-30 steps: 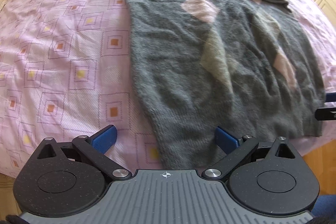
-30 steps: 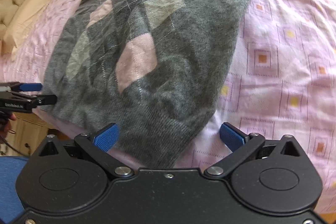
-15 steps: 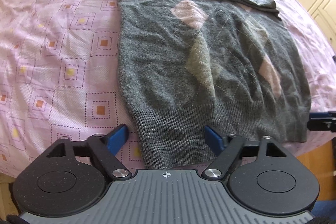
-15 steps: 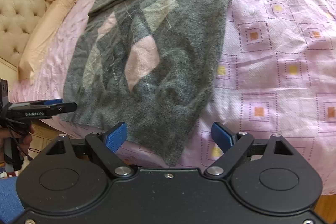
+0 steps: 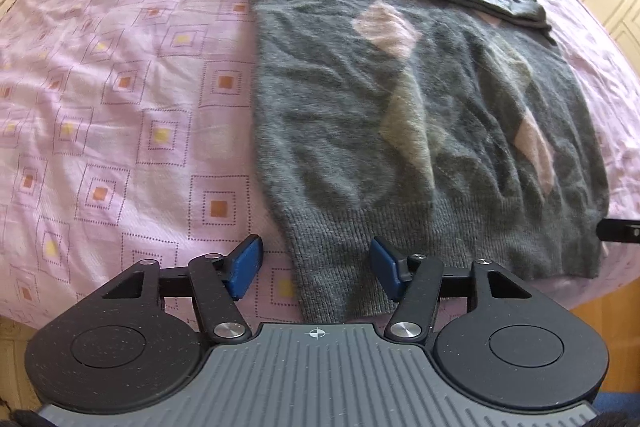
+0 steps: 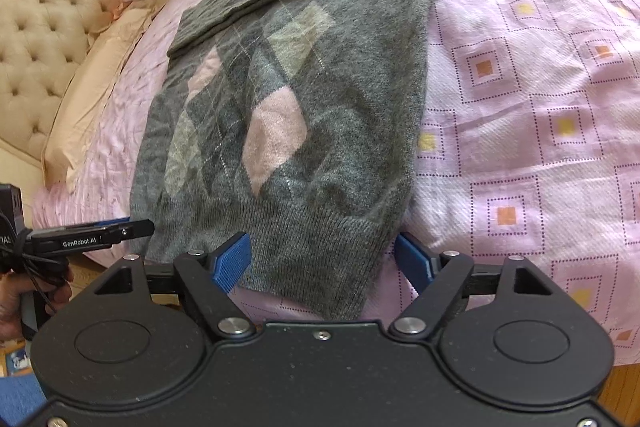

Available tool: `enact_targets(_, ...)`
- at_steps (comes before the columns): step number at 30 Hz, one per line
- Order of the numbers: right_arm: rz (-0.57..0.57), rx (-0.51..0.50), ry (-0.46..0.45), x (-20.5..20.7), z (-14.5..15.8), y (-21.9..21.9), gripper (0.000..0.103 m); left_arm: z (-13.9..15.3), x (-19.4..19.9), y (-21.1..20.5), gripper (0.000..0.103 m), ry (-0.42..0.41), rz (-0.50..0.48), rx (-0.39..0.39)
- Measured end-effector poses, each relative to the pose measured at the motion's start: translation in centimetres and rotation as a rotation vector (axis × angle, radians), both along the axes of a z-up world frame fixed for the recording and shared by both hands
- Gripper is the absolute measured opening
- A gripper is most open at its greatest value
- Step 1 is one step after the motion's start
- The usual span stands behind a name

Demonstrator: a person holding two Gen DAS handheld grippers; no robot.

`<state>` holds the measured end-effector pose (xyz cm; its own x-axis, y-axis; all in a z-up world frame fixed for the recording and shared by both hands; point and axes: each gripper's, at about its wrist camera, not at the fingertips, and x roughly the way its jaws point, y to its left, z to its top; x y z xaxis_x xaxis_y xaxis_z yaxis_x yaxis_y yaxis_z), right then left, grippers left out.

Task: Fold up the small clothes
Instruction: 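Move both grippers to the sweater hem, then close both grippers on the hem and lift it toward the collar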

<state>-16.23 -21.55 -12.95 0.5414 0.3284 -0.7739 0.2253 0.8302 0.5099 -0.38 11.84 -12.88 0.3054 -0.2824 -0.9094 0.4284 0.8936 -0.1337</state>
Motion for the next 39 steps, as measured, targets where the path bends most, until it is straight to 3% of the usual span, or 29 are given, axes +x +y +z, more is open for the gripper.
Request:
enact_targets(7, -0.050, 0.022, -0.004, 0.1, -0.1, -0.4, 0.078, 0.0, 1.1, -0.4, 0.058, -0.013, -0.017, -0.026)
enact_targets(10, -0.055, 0.023, -0.003, 0.4, 0.0, -0.4, 0.076, 0.0, 2.0, -0.8, 0.049, 0.002, -0.015, -0.039)
enact_targets(13, -0.071, 0.039, 0.002, 0.9, -0.3, -0.6, 0.061, 0.0, 2.5, -1.2, 0.040, 0.000, -0.031, -0.030)
enact_targets(14, -0.082, 0.052, 0.005, 1.0, -0.4, -0.7, 0.051, 0.0, 2.5, -1.2, 0.033, -0.001, -0.032, -0.030)
enact_targets(15, -0.092, 0.065, 0.013, 1.2, -0.6, -0.9, 0.035, 0.0, 2.6, -1.0, 0.023, -0.001, -0.028, -0.031)
enact_targets(17, -0.106, 0.070, 0.040, 1.4, -0.9, -0.9, 0.020, 0.0, 2.7, -0.6, 0.012, 0.011, -0.007, -0.041)
enact_targets(18, -0.113, 0.078, 0.040, 1.4, -0.9, -1.0, 0.019, 0.0, 2.8, -0.3, 0.007, 0.021, 0.004, -0.058)
enact_targets(29, -0.171, 0.185, -0.097, -0.1, 4.4, -3.7, 0.011, 4.2, 3.5, 2.6, 0.006, -0.017, 0.099, -0.237)
enact_targets(39, -0.271, 0.249, -0.205, 3.1, 7.6, -6.2, 0.011, 8.8, 7.0, 2.6, 0.004, -0.076, 0.166, -0.352)
